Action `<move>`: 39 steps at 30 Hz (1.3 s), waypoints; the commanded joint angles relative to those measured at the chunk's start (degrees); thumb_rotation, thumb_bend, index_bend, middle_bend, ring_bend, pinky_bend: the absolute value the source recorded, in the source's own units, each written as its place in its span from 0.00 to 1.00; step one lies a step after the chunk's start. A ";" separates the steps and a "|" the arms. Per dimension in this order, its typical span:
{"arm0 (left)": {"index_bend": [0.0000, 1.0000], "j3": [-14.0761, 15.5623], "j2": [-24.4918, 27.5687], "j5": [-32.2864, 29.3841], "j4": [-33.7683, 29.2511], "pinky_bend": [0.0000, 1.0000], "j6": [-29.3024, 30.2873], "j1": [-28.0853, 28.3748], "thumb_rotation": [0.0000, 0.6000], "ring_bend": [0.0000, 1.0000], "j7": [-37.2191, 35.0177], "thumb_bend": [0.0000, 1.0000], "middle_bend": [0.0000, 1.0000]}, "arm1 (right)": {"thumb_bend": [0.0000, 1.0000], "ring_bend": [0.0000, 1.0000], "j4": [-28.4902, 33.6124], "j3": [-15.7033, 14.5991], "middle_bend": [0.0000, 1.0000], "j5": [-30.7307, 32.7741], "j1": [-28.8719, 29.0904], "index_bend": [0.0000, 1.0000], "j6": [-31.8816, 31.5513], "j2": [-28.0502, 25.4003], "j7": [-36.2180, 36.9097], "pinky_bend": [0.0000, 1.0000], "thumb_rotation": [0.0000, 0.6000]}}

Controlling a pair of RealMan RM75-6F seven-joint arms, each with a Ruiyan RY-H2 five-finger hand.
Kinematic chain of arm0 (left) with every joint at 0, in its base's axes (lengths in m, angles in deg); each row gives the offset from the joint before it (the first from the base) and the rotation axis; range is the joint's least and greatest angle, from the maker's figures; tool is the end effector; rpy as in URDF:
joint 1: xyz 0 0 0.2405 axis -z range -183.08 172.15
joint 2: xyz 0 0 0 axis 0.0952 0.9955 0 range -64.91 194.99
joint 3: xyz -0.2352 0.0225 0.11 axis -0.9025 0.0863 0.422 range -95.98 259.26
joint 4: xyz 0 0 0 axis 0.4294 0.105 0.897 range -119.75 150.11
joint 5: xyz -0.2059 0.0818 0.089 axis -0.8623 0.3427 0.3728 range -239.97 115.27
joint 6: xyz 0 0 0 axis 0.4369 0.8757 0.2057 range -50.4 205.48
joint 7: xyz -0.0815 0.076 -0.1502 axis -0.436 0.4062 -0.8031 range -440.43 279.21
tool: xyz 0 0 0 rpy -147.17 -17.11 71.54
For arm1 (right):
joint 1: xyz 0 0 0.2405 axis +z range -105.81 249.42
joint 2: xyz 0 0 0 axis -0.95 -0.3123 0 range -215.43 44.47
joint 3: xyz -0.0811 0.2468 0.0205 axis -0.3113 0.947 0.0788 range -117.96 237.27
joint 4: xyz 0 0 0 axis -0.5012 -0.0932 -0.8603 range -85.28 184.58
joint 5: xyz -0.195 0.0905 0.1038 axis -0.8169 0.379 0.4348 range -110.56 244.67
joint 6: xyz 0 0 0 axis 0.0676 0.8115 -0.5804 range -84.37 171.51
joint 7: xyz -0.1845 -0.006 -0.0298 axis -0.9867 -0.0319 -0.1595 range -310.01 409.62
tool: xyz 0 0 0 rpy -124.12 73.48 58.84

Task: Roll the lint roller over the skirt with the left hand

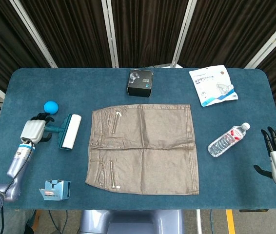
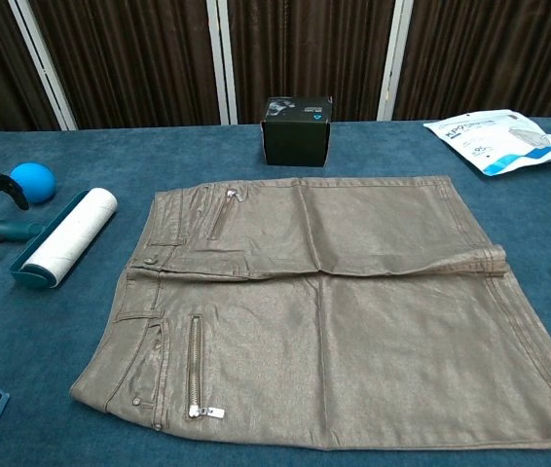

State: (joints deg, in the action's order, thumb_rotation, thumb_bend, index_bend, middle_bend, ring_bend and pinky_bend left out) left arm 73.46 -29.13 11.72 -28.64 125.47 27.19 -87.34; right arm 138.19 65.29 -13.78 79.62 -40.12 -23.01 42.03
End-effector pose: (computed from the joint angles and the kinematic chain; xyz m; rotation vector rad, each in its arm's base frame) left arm -0.3606 0.4260 -0.0022 -1.5860 -1.0070 -0.6360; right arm -0.3420 -0.2568 0.1656 1.3753 -0.7179 0.7507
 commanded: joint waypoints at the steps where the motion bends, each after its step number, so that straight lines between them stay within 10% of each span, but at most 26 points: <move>1: 0.29 0.14 -0.52 -0.11 0.22 0.23 -0.68 0.40 1.00 0.14 0.34 0.41 0.13 | 0.00 0.00 0.00 0.09 0.00 0.14 -0.02 0.00 0.16 -0.02 0.02 0.00 1.00; 17: 0.41 -0.08 -3.05 -0.40 2.45 0.34 -0.82 1.49 1.00 0.30 0.77 0.43 0.31 | 0.00 0.00 -0.59 0.61 0.00 0.81 0.00 0.00 1.13 0.00 0.46 0.00 1.00; 26: 0.62 0.41 -2.76 0.47 2.31 0.39 0.89 1.33 1.00 0.37 1.84 0.67 0.45 | 0.00 0.00 -0.60 0.81 0.00 0.82 -0.11 0.00 1.14 -0.18 0.95 0.00 1.00; 39: 0.65 -1.42 6.96 2.50 -11.61 0.41 5.17 3.74 1.00 0.39 8.89 0.70 0.47 | 0.00 0.00 0.20 1.28 0.00 0.74 -0.36 0.00 0.95 -1.06 2.91 0.00 1.00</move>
State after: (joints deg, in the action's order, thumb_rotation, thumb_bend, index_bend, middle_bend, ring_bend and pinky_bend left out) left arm 73.13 -25.54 13.47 -35.66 129.64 29.29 -81.89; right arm 138.26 66.45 -13.08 79.30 -39.12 -23.91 44.63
